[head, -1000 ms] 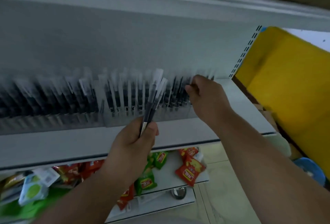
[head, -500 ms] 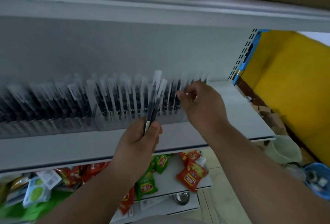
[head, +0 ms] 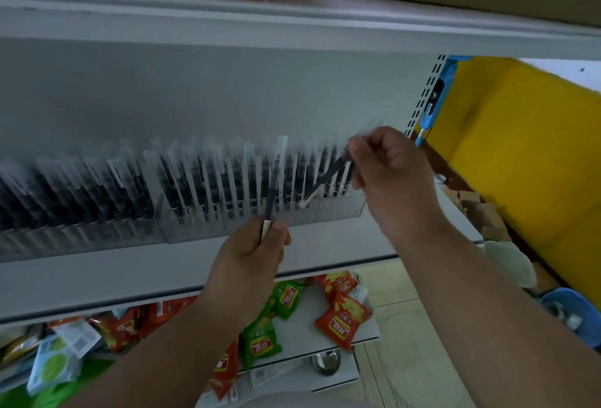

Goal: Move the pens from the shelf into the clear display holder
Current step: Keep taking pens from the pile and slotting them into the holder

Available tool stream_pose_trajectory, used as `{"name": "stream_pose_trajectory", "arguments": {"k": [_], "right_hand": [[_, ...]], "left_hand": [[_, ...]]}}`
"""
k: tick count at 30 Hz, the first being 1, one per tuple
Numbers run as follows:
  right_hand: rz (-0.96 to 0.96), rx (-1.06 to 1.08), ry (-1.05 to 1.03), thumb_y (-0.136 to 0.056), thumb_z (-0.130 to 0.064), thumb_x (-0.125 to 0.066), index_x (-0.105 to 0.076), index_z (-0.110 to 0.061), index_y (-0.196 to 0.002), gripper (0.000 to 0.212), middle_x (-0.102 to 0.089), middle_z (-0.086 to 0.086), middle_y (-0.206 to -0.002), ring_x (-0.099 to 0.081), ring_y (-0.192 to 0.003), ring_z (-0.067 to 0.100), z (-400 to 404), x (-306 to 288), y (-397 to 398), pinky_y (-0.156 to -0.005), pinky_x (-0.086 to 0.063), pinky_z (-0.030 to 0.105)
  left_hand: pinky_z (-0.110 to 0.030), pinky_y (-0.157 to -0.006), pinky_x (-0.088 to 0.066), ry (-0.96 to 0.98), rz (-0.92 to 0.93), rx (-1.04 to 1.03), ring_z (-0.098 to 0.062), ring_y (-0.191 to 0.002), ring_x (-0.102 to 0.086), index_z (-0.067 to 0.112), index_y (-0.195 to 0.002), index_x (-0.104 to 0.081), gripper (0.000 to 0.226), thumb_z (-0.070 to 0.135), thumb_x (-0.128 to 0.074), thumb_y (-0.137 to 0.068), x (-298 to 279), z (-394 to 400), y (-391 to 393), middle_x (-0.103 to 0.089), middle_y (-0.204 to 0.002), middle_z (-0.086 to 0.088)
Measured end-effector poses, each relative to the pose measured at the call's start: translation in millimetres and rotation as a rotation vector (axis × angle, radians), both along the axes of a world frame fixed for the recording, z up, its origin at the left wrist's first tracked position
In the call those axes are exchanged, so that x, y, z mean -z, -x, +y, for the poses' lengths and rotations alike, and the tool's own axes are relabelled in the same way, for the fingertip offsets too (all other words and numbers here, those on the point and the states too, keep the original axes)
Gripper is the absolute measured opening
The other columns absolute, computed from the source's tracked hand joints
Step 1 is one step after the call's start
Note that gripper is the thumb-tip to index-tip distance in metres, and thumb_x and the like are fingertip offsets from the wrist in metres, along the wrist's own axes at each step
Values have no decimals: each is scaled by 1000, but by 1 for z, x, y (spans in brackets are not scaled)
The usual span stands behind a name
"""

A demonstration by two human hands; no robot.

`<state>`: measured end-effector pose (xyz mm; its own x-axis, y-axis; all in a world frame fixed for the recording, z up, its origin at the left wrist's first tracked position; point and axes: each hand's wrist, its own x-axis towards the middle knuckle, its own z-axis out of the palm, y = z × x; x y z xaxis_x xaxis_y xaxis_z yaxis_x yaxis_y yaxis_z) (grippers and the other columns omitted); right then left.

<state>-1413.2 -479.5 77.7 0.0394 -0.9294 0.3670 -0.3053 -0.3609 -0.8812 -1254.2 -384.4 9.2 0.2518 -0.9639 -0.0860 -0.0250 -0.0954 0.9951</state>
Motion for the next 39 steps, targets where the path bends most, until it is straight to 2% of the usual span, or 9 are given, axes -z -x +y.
{"name": "stream_pose_trajectory", "arguments": {"k": [6,12,16,22,25,29,32,36,39], "right_hand": [[336,126,259,-97,-31,-58,-55,-27,-84,13,-54,-15,-66,-55,-62,2,-19,-1,2,-52,-33,9],[557,24,161,-98,-32,-56,-58,-18,-90,16,-57,-8,-74,-53,-68,10,-24,18,-5,-58,-38,25],[585,39,154,-98,-33,-55,-55,-20,-88,17,-54,-10,-71,-53,-70,13,-27,20,-6,-60,-36,26],[619,-24,127,-98,-33,-55,-53,-21,-86,18,-53,-9,-68,-52,-64,9,-35,17,-10,-57,-38,26],[712,-61,85,-99,-32,-54,-58,-16,-91,18,-57,-4,-73,-57,-71,19,-35,17,-10,-62,-45,29],[707,51,-22,-97,-39,-55,-58,-17,-92,24,-58,-3,-79,-58,-78,21,-26,26,-10,-65,-42,29],[593,105,-14,-96,-47,-53,-55,-19,-86,30,-57,-5,-78,-55,-72,13,-11,28,-9,-59,-38,28],[286,-127,-92,-94,-49,-56,-58,-19,-77,34,-61,-5,-69,-52,-59,-1,11,17,-18,-53,-43,22],[152,-205,-155,-90,-44,-64,-53,-8,-71,41,-60,18,-68,-53,-57,17,14,15,-25,-58,-51,47]], "left_hand": [[-30,-54,-27,2,49,-7,-11,-52,-32,13,-74,-54,31,24,-46,-102,-4,6,-1,-37,-54,6],[-31,-55,-29,8,15,-25,-13,-54,-32,11,-78,-57,30,27,-47,-101,-4,10,-4,-37,-57,4],[-33,-60,-32,0,4,-23,-15,-58,-36,14,-79,-59,30,30,-47,-100,-4,11,-1,-41,-59,4],[-26,-47,-25,23,1,21,-12,-47,-28,13,-78,-58,31,27,-45,-103,-3,9,3,-36,-53,5],[-30,-54,-30,31,-34,21,-12,-49,-33,22,-72,-59,34,31,-45,-101,1,6,3,-40,-53,8],[-37,-61,-33,33,-54,8,-16,-56,-37,25,-72,-60,34,35,-46,-101,2,5,4,-41,-55,6],[-37,-59,-32,39,-76,0,-18,-55,-36,22,-73,-60,33,36,-46,-100,2,2,3,-40,-55,5],[-31,-54,-30,59,-147,49,-12,-47,-34,14,-77,-58,33,31,-44,-102,0,-4,10,-38,-51,7],[-28,-52,-32,60,-267,113,-7,-46,-37,17,-78,-58,32,33,-44,-101,0,-5,18,-43,-51,8]]}}
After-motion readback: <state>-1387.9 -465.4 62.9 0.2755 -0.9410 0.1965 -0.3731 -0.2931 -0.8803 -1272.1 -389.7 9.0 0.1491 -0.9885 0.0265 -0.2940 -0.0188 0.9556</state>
